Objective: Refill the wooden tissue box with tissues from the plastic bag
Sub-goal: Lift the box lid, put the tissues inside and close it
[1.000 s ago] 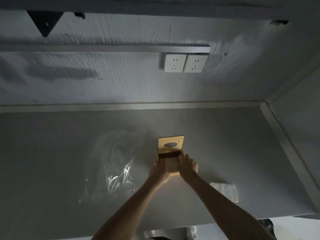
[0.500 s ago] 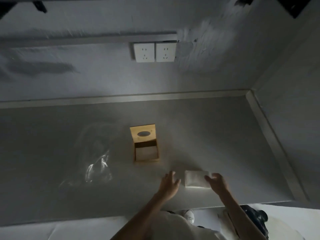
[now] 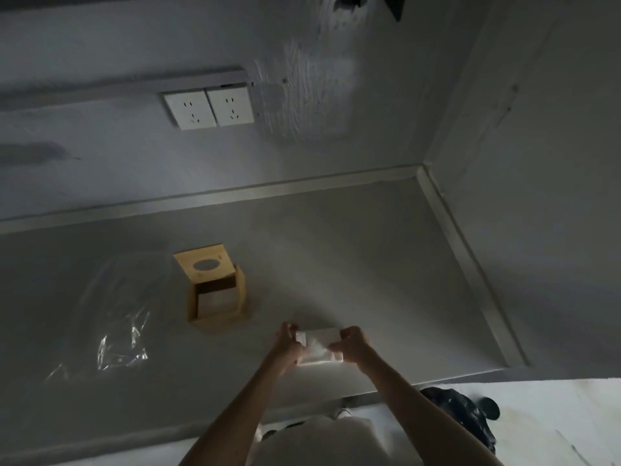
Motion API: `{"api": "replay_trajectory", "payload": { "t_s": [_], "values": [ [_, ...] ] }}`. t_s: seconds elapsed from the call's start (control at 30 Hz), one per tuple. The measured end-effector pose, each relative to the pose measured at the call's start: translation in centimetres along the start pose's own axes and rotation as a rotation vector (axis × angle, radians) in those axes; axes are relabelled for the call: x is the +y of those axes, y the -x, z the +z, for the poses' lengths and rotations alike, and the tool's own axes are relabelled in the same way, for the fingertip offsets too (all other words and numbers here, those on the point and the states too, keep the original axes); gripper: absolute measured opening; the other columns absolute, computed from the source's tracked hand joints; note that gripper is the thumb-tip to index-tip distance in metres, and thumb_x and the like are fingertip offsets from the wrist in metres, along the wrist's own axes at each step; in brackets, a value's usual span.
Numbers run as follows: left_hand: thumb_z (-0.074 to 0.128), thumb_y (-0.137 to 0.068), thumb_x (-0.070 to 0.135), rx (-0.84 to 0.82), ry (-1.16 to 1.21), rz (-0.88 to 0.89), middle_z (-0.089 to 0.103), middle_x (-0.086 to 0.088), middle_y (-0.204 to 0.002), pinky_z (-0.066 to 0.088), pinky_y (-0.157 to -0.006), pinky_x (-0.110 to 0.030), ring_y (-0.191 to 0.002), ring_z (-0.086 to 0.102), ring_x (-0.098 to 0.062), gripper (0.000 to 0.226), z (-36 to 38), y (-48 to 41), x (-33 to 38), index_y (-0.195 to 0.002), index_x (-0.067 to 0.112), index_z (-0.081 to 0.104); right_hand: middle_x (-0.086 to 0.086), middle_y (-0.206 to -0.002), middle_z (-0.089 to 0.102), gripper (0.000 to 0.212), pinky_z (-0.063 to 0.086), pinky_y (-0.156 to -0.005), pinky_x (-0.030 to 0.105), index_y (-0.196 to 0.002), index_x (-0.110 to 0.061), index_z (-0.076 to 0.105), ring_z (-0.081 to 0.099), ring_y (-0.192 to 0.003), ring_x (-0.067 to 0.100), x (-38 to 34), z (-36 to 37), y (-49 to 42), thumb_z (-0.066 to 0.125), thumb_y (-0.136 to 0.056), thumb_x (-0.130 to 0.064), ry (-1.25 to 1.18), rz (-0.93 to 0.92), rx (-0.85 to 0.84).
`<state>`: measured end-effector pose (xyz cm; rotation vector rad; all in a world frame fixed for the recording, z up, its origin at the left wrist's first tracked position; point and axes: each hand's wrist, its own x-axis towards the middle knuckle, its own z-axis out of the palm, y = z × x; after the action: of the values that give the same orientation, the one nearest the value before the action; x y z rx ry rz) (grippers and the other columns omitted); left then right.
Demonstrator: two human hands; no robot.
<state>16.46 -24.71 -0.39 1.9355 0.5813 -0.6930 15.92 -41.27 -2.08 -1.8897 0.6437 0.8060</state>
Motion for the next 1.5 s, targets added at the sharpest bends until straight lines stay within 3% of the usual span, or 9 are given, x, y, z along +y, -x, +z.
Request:
{"api": "replay_trajectory", "payload": {
  "t_s": [0.13, 0.27, 0.4, 0.5, 0.7, 0.87, 1.1, 1.27, 1.5],
  "values": [
    [0.068, -0.078, -0.009, -0.089, -0.023, -0.015, 0.053, -0.017, -0.125, 0.055, -0.091, -0.050, -0.116, 0.057, -0.035, 0.059, -0.5, 0.6, -0.1, -0.130, 0.006, 0.045, 0.015, -0.105, 0.057, 0.047, 0.042, -0.054, 0.019, -0.112, -0.001, 0.053, 0.055, -0.089, 0.022, 0.9, -0.2, 0.3, 0.079, -0.073, -0.002, 0.039, -0.077, 0.031],
    [0.064, -0.078, -0.010, -0.158, -0.144, 0.042, 0.057, -0.025, -0.119, 0.053, -0.089, -0.046, -0.105, 0.060, -0.031, 0.047, -1.0, 1.4, -0.6, -0.124, -0.005, 0.053, 0.012, -0.109, 0.059, 0.048, 0.046, -0.062, 0.021, -0.109, -0.007, 0.047, 0.057, -0.096, 0.024, 2.1, -0.6, 0.5, 0.078, -0.074, 0.001, 0.052, -0.252, 0.027],
    [0.061, -0.077, -0.005, 0.023, -0.269, 0.292, 0.040, -0.012, -0.112, 0.044, -0.084, -0.022, -0.105, 0.052, -0.030, 0.038, -0.3, 2.6, -1.5, -0.114, 0.000, 0.059, 0.001, -0.100, 0.058, 0.054, 0.051, -0.073, 0.028, -0.121, -0.012, 0.051, 0.058, -0.092, 0.020, 3.0, -1.4, 1.4, 0.076, -0.073, -0.002, 0.153, -0.502, 0.120],
    [0.054, -0.077, -0.010, 0.078, -0.346, 0.472, 0.042, -0.011, -0.112, 0.043, -0.089, -0.024, -0.102, 0.050, -0.025, 0.033, 0.4, 3.2, -2.6, -0.109, -0.001, 0.058, 0.006, -0.119, 0.053, 0.047, 0.054, -0.085, 0.026, -0.125, -0.017, 0.055, 0.056, -0.105, 0.019, 3.9, -2.0, 1.9, 0.069, -0.082, -0.007, 0.394, -0.646, 0.149],
    [0.056, -0.079, -0.004, 0.079, -0.494, 0.566, 0.047, -0.015, -0.125, 0.042, -0.098, -0.034, -0.115, 0.047, -0.026, 0.040, 1.6, 4.0, -3.9, -0.119, 0.002, 0.052, -0.002, -0.140, 0.036, 0.037, 0.047, -0.093, 0.023, -0.119, -0.027, 0.051, 0.044, -0.124, 0.015, 5.1, -1.7, 2.6, 0.068, -0.086, -0.024, 0.582, -0.672, 0.187],
    [0.059, -0.081, 0.001, 0.120, -0.524, 0.603, 0.057, -0.015, -0.117, 0.044, -0.094, -0.035, -0.111, 0.055, -0.028, 0.033, 1.5, 4.2, -3.7, -0.113, 0.002, 0.060, -0.009, -0.125, 0.060, 0.030, 0.047, -0.088, 0.025, -0.115, -0.029, 0.055, 0.054, -0.115, 0.010, 4.8, -1.8, 3.0, 0.066, -0.088, -0.030, 0.592, -0.690, 0.263],
    [0.062, -0.080, 0.000, 0.117, -0.509, 0.606, 0.059, -0.015, -0.119, 0.044, -0.097, -0.036, -0.112, 0.057, -0.028, 0.038, 1.2, 4.2, -3.9, -0.118, 0.002, 0.060, -0.006, -0.134, 0.054, 0.045, 0.048, -0.095, 0.030, -0.129, -0.024, 0.054, 0.047, -0.125, 0.014, 4.7, -1.8, 2.9, 0.068, -0.086, -0.030, 0.606, -0.719, 0.200],
    [0.063, -0.082, 0.002, 0.174, -0.479, 0.594, 0.063, -0.015, -0.118, 0.046, -0.096, -0.037, -0.110, 0.059, -0.029, 0.036, 1.0, 4.2, -4.4, -0.118, 0.002, 0.062, -0.006, -0.119, 0.065, 0.030, 0.041, -0.091, 0.025, -0.115, -0.023, 0.061, 0.054, -0.117, 0.013, 4.0, -1.5, 2.8, 0.068, -0.087, -0.030, 0.658, -0.756, 0.254],
    [0.062, -0.086, 0.008, 0.135, -0.493, 0.570, 0.063, -0.012, -0.120, 0.045, -0.094, -0.032, -0.111, 0.060, -0.027, 0.034, 0.3, 3.8, -4.4, -0.119, 0.005, 0.060, -0.004, -0.147, 0.046, 0.067, 0.027, -0.113, 0.033, -0.145, -0.023, 0.042, 0.031, -0.143, 0.019, 3.1, -1.0, 3.0, 0.066, -0.086, -0.043, 0.857, -0.816, 0.175]
  ]
}}
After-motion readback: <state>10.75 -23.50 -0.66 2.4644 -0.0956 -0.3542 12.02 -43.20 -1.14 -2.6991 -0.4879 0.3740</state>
